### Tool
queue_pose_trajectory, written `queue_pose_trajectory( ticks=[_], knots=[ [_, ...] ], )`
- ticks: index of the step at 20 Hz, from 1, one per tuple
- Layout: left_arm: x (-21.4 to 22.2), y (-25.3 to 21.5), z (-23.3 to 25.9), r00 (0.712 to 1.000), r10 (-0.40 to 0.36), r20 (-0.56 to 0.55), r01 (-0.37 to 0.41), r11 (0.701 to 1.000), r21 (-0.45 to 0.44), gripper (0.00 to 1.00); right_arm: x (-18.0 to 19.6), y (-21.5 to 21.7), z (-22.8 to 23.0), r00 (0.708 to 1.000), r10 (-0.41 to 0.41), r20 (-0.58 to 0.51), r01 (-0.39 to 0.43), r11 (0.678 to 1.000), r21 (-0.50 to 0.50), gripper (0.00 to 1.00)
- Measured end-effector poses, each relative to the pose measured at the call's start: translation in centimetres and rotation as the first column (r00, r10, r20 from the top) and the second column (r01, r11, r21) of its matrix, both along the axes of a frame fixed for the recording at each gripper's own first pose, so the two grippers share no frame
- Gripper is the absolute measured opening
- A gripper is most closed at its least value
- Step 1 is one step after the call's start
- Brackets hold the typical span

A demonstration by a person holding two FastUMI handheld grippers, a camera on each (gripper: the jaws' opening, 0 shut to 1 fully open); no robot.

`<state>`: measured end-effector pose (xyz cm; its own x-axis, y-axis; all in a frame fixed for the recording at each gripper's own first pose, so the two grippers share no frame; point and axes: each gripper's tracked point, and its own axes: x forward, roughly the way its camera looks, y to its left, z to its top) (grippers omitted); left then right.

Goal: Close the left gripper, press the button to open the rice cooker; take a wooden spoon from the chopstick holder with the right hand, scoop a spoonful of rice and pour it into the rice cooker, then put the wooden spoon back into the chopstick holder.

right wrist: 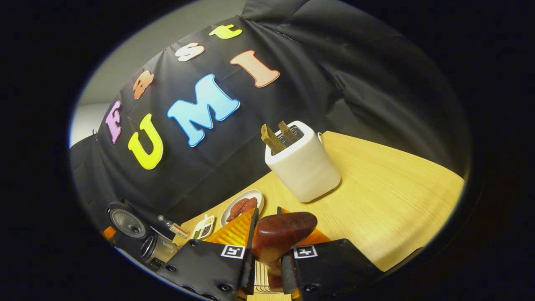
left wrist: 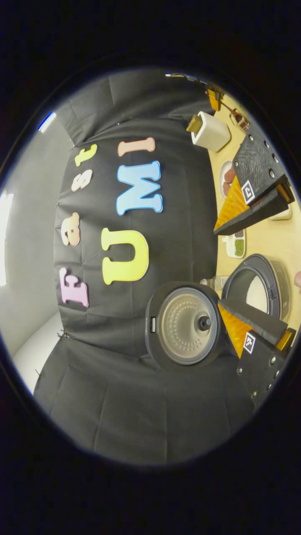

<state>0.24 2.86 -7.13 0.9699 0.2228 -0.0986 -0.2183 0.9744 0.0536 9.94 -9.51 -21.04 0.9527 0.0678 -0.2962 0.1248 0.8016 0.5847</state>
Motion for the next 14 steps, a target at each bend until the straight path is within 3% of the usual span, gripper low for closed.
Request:
queue_pose_trajectory(
  ticks=[11, 14],
  knots=[
    [-1.5, 1.7, -1.4, 0.999, -0.024, 0.028, 0.027, 0.995, -0.092, 0.94, -1.1, 1.4, 9.2, 0.992, -0.039, 0.12, 0.065, 0.973, -0.221, 0.24],
    [-1.7, 2.6, -1.6, 0.999, -0.023, 0.046, 0.028, 0.994, -0.106, 0.94, -1.6, 4.2, 12.7, 0.984, 0.01, 0.178, 0.03, 0.975, -0.221, 0.24]
  ],
)
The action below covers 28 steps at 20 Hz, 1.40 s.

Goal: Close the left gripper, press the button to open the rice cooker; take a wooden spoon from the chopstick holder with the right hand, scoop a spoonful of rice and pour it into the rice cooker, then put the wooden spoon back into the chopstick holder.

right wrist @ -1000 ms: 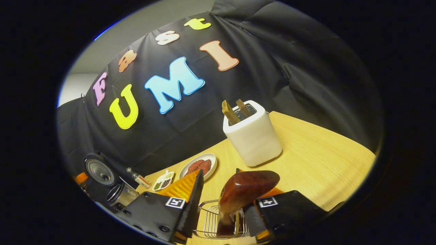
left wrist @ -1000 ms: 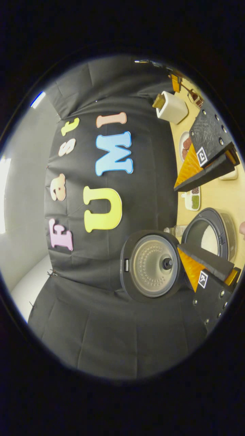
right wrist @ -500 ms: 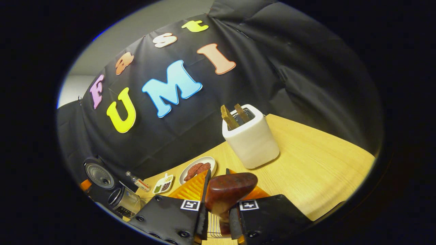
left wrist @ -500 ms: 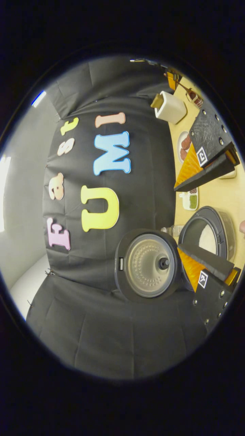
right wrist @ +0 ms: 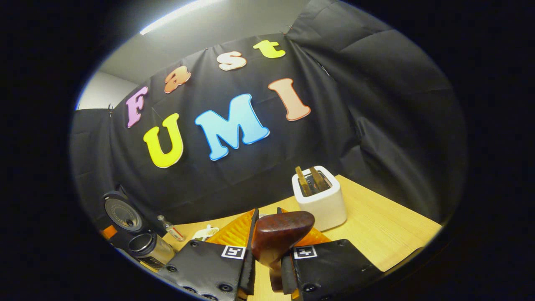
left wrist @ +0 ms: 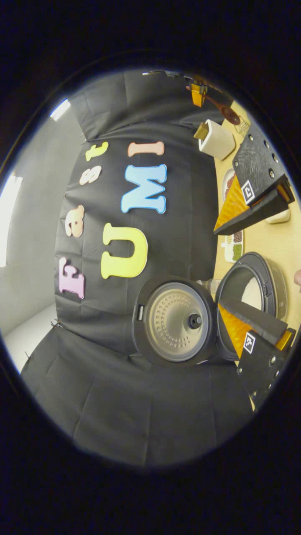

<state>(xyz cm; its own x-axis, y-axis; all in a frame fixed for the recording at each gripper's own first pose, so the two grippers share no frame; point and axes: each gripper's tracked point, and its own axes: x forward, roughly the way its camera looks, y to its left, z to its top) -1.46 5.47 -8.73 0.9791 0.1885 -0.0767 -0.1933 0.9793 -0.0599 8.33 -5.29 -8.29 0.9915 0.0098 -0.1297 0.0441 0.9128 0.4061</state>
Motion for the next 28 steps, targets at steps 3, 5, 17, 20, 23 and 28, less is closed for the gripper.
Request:
queue_pose_trajectory(
  ticks=[3, 5, 17, 20, 23, 28],
  knots=[
    [-0.5, 0.5, -0.2, 1.0, -0.01, 0.011, 0.011, 0.999, -0.037, 0.94, -0.3, 3.6, 2.5, 0.997, 0.066, 0.036, -0.065, 0.997, -0.038, 0.24],
    [-0.9, 0.7, -0.3, 1.0, -0.022, 0.012, 0.023, 0.998, -0.054, 0.94, -0.4, 6.4, 4.1, 0.991, 0.112, 0.067, -0.109, 0.993, -0.051, 0.24],
    [-2.8, 0.5, -1.1, 0.998, -0.062, -0.017, 0.062, 0.998, 0.002, 0.94, 2.8, 21.1, -1.5, 0.932, 0.356, -0.069, -0.363, 0.921, -0.145, 0.27],
    [-2.9, 1.3, -1.7, 0.998, -0.054, -0.03, 0.054, 0.999, -0.002, 0.94, 3.7, 22.0, -4.3, 0.928, 0.339, -0.154, -0.366, 0.906, -0.213, 0.28],
    [-2.9, 2.6, -2.3, 0.999, -0.024, -0.033, 0.023, 0.999, -0.035, 0.94, 3.9, 23.1, -6.6, 0.912, 0.34, -0.229, -0.395, 0.879, -0.269, 0.27],
    [-3.3, 3.3, -3.0, 0.998, -0.021, -0.051, 0.02, 1.0, -0.017, 0.94, 3.8, 23.4, -9.2, 0.901, 0.308, -0.306, -0.411, 0.832, -0.373, 0.27]
  ],
)
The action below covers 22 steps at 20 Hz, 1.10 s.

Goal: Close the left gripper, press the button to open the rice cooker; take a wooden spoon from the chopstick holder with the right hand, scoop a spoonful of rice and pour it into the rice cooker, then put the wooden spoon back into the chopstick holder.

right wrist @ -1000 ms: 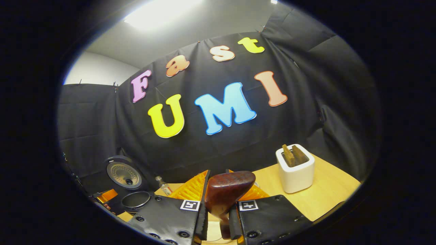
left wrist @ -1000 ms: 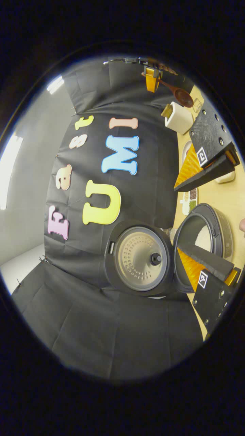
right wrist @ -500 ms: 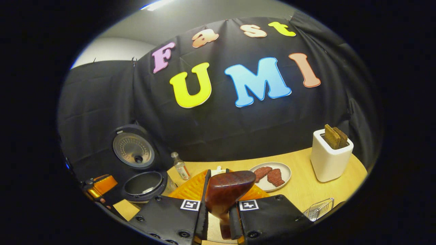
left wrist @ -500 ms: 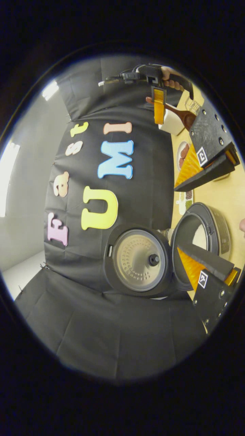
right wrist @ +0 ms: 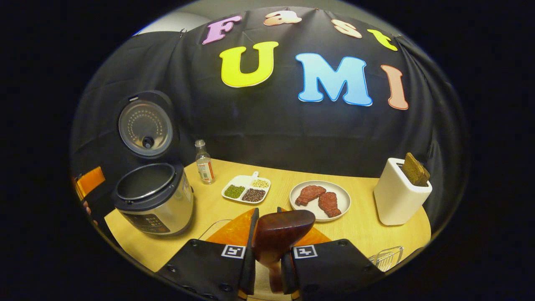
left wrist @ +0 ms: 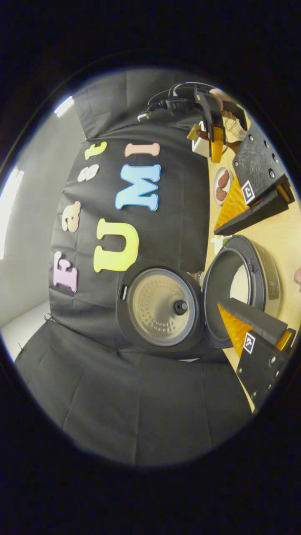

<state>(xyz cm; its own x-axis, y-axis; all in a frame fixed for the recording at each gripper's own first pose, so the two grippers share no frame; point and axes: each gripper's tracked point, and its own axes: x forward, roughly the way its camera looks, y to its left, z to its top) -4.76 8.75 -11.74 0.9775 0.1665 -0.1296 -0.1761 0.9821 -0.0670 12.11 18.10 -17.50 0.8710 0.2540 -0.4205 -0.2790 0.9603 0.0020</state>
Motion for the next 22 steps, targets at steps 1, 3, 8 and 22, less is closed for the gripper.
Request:
queue_pose_trajectory(
  ticks=[1, 3, 8, 22],
  knots=[
    [0.0, -0.1, -0.1, 1.0, -0.005, -0.002, 0.005, 1.0, 0.001, 0.94, 0.0, 0.0, -0.6, 1.0, -0.002, -0.013, 0.002, 1.0, -0.017, 0.27],
    [0.0, -0.4, -0.3, 1.0, -0.016, -0.006, 0.016, 1.0, 0.0, 0.94, -0.1, 0.3, -2.0, 0.999, 0.003, -0.054, -0.004, 1.0, -0.024, 0.27],
    [-0.2, 0.1, -0.6, 1.0, -0.014, -0.016, 0.014, 1.0, 0.009, 0.94, -1.7, 2.7, -3.2, 0.994, 0.055, -0.091, -0.049, 0.996, 0.076, 0.27],
    [-1.1, 1.2, -1.2, 1.0, 0.011, -0.028, -0.011, 1.0, -0.005, 0.94, -1.2, 6.0, -3.5, 0.965, 0.032, -0.26, 0.1, 0.873, 0.477, 0.28]
  ],
)
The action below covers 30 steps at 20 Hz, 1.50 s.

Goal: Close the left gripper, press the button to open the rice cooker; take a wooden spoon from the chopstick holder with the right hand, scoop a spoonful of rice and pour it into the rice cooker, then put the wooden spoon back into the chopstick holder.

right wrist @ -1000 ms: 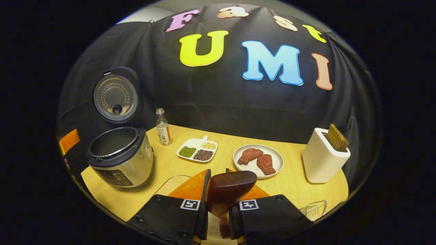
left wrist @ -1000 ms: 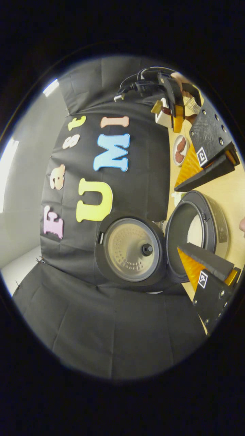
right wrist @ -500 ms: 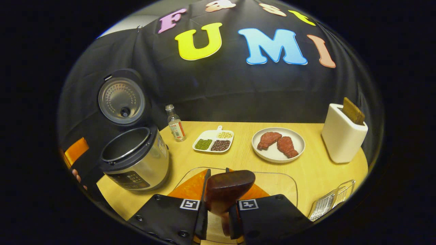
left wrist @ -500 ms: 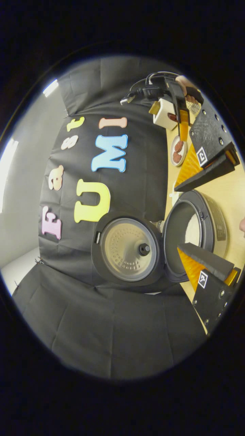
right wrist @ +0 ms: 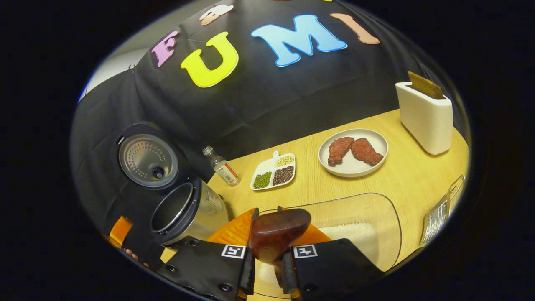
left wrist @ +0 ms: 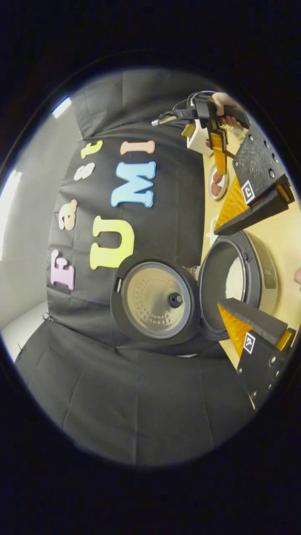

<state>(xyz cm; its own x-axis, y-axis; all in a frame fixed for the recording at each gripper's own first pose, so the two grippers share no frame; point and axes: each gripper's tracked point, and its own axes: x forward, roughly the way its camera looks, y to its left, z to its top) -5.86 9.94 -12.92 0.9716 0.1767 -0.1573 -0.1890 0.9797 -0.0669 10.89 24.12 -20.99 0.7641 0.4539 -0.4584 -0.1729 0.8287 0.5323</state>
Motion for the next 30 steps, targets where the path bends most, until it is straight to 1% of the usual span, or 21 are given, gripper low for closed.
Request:
queue_pose_trajectory(
  ticks=[4, 8, 9, 12, 14, 16, 17, 20, 23, 24, 25, 26, 27, 28, 29, 30],
  knots=[
    [-0.3, 0.4, -0.1, 1.0, 0.015, -0.005, -0.015, 1.0, 0.003, 0.94, 0.1, 0.4, 0.5, 0.999, -0.028, -0.047, 0.033, 0.994, 0.106, 0.28],
    [-0.6, 0.8, 0.1, 1.0, 0.029, -0.004, -0.029, 1.0, 0.006, 0.94, 0.4, -0.6, 0.6, 0.995, -0.064, -0.075, 0.076, 0.983, 0.168, 0.27],
    [-0.7, 0.8, 0.1, 0.999, 0.034, -0.007, -0.034, 0.999, 0.001, 0.94, 0.5, -1.1, 0.6, 0.994, -0.074, -0.077, 0.087, 0.979, 0.187, 0.27],
    [-1.0, 0.7, 0.8, 0.999, 0.041, 0.004, -0.041, 0.999, -0.022, 0.94, 1.2, -3.8, 0.8, 0.985, -0.153, -0.078, 0.167, 0.956, 0.239, 0.27],
    [-1.3, 1.1, 1.2, 0.998, 0.055, 0.017, -0.054, 0.998, -0.028, 0.94, 1.2, -5.5, 1.0, 0.981, -0.179, -0.079, 0.193, 0.949, 0.25, 0.27],
    [-1.2, 1.1, 1.4, 0.998, 0.062, 0.024, -0.061, 0.997, -0.038, 0.94, 1.3, -7.0, 1.3, 0.974, -0.209, -0.086, 0.225, 0.933, 0.282, 0.27],
    [-1.3, 1.0, 1.5, 0.997, 0.067, 0.028, -0.066, 0.997, -0.044, 0.94, 1.4, -7.9, 1.6, 0.967, -0.239, -0.093, 0.256, 0.915, 0.312, 0.27],
    [-1.6, 2.2, 1.8, 0.992, 0.118, 0.041, -0.116, 0.992, -0.054, 0.93, 1.8, -11.5, 1.6, 0.931, -0.341, -0.132, 0.365, 0.841, 0.399, 0.27],
    [-1.9, 2.5, 1.8, 0.99, 0.135, 0.043, -0.132, 0.988, -0.075, 0.93, 1.8, -14.9, 1.0, 0.894, -0.407, -0.189, 0.447, 0.77, 0.455, 0.27],
    [-2.1, 2.5, 1.9, 0.989, 0.138, 0.045, -0.134, 0.987, -0.084, 0.93, 1.9, -15.8, 1.0, 0.883, -0.421, -0.208, 0.467, 0.741, 0.482, 0.27],
    [-2.1, 2.5, 1.8, 0.989, 0.139, 0.046, -0.134, 0.987, -0.091, 0.93, 1.7, -16.8, 1.0, 0.866, -0.444, -0.23, 0.496, 0.704, 0.508, 0.24],
    [-2.1, 2.6, 1.9, 0.989, 0.14, 0.046, -0.135, 0.986, -0.094, 0.94, 1.8, -18.0, 1.0, 0.845, -0.477, -0.243, 0.528, 0.665, 0.528, 0.27],
    [-2.2, 2.5, 1.8, 0.989, 0.141, 0.046, -0.137, 0.986, -0.093, 0.94, 1.8, -18.8, 0.8, 0.824, -0.508, -0.251, 0.556, 0.636, 0.536, 0.27],
    [-2.3, 2.5, 1.9, 0.989, 0.142, 0.047, -0.137, 0.987, -0.089, 0.94, 1.7, -19.3, 0.3, 0.81, -0.527, -0.259, 0.574, 0.62, 0.535, 0.24],
    [-2.3, 2.5, 2.0, 0.989, 0.143, 0.047, -0.138, 0.987, -0.085, 0.94, 1.8, -19.2, 0.3, 0.813, -0.516, -0.27, 0.569, 0.605, 0.556, 0.27],
    [-2.5, 2.5, 2.1, 0.989, 0.143, 0.048, -0.139, 0.987, -0.083, 0.94, 1.6, -19.3, 0.8, 0.811, -0.512, -0.282, 0.572, 0.592, 0.568, 0.27]
  ],
)
